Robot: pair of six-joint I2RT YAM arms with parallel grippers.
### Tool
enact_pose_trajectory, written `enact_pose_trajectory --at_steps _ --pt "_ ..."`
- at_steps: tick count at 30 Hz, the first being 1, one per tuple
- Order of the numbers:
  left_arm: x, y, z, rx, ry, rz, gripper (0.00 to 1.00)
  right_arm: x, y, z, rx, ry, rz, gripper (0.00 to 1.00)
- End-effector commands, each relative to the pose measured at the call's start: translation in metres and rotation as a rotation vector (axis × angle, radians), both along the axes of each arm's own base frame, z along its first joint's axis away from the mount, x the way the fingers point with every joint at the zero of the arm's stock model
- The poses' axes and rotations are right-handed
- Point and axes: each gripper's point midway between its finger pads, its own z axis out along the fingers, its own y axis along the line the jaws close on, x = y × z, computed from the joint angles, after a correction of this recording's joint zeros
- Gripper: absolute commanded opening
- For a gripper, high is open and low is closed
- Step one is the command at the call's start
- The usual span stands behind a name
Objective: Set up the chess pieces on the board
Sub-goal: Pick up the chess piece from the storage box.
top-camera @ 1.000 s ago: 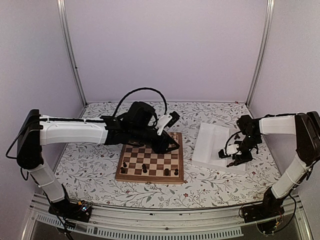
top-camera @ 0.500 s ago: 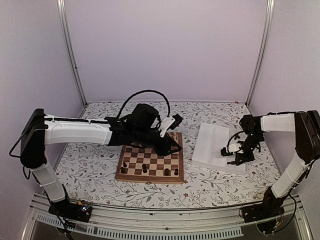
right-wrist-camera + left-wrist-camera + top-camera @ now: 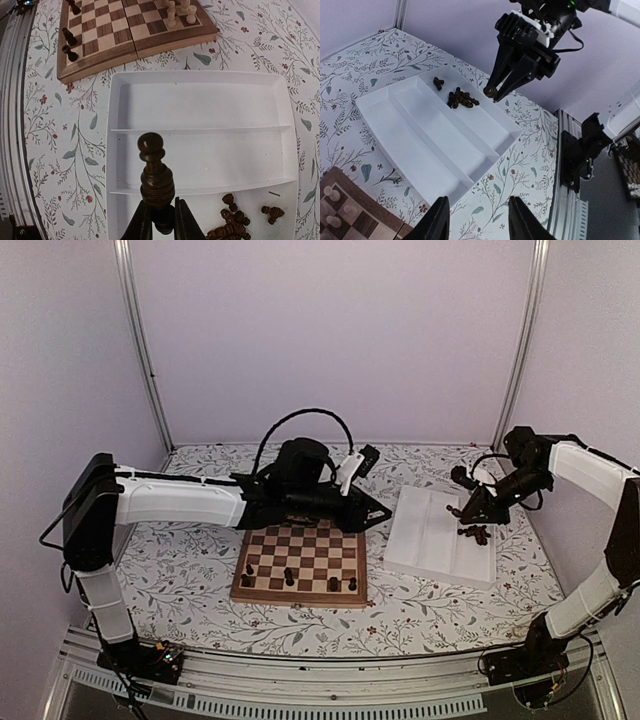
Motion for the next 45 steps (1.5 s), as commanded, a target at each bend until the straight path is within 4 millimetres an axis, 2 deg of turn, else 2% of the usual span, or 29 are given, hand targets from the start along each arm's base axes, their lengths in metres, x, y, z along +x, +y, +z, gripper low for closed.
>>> enact_pose_trajectory --at_steps 1,4,8,19,26,33,37,45 --pt "-0.004 -0.033 0.028 -0.174 0.054 -0.055 0.43 -0.002 0.043 0.052 0.286 0.023 -0.007 0.13" --pt "-0.003 -0.044 0.027 -0.195 0.079 -0.072 0.44 -0.008 0.060 0.055 0.298 0.036 0.018 0.13" --pt "-0.007 -0.057 0.031 -0.229 0.100 -0.123 0.44 -0.015 0.075 0.048 0.288 0.070 0.043 0.13" --pt "-0.015 -0.081 0.021 -0.227 0.148 -0.198 0.43 -0.021 0.086 0.049 0.283 0.082 0.058 0.13" --pt "-0.006 -0.085 0.010 -0.195 0.164 -0.153 0.40 -0.026 0.089 0.046 0.273 0.087 0.066 0.14" --pt "0.004 -0.085 0.001 -0.181 0.195 -0.097 0.33 -0.027 0.091 0.045 0.263 0.088 0.074 0.14" --pt "0.005 -0.085 0.002 -0.189 0.196 -0.095 0.26 -0.029 0.092 0.043 0.259 0.092 0.079 0.14" --pt "0.005 -0.081 0.005 -0.204 0.197 -0.098 0.20 -0.030 0.093 0.039 0.256 0.101 0.079 0.14"
